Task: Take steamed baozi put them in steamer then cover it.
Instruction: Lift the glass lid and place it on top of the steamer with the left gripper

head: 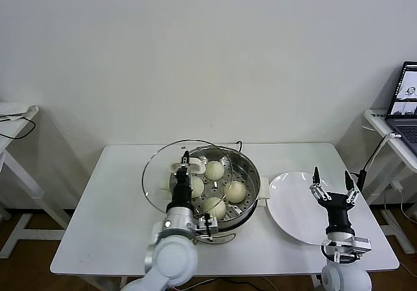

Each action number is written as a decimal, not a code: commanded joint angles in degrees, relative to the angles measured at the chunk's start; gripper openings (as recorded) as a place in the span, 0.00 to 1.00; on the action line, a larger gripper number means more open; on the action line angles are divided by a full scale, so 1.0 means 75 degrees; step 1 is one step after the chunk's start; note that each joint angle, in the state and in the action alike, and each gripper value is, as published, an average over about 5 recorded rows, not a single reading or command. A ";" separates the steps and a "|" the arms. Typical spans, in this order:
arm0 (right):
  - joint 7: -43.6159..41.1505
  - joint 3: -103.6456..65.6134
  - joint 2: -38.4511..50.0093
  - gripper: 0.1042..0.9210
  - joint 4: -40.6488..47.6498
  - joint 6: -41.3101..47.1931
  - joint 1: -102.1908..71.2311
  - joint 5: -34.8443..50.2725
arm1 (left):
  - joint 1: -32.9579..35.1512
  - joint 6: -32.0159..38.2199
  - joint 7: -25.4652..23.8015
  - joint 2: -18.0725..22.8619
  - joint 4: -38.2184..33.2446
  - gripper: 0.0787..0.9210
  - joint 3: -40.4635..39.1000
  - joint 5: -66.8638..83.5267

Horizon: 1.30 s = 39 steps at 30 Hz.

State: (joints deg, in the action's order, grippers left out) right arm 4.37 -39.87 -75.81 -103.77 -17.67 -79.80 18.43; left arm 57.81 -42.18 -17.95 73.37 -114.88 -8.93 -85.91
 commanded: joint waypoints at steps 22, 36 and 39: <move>-0.0020 0.0055 -0.0029 0.88 0.0342 -0.0035 0.0091 -0.0238 | -0.0439 -0.0341 -0.0077 0.1363 0.1080 0.13 -0.0693 -0.0719; -0.0035 0.0095 -0.0022 0.88 0.0447 -0.0036 0.0167 -0.0287 | -0.0293 -0.0257 0.0014 0.1475 0.1202 0.13 -0.0679 -0.0946; -0.0039 0.0098 -0.0014 0.88 0.0450 -0.0036 0.0172 -0.0286 | -0.0233 -0.0235 0.0027 0.1470 0.1213 0.13 -0.0653 -0.1006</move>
State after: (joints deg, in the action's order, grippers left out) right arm 4.13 -39.16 -75.96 -100.56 -17.92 -78.56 16.31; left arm 55.36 -42.19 -18.01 84.01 -106.15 -13.94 -92.25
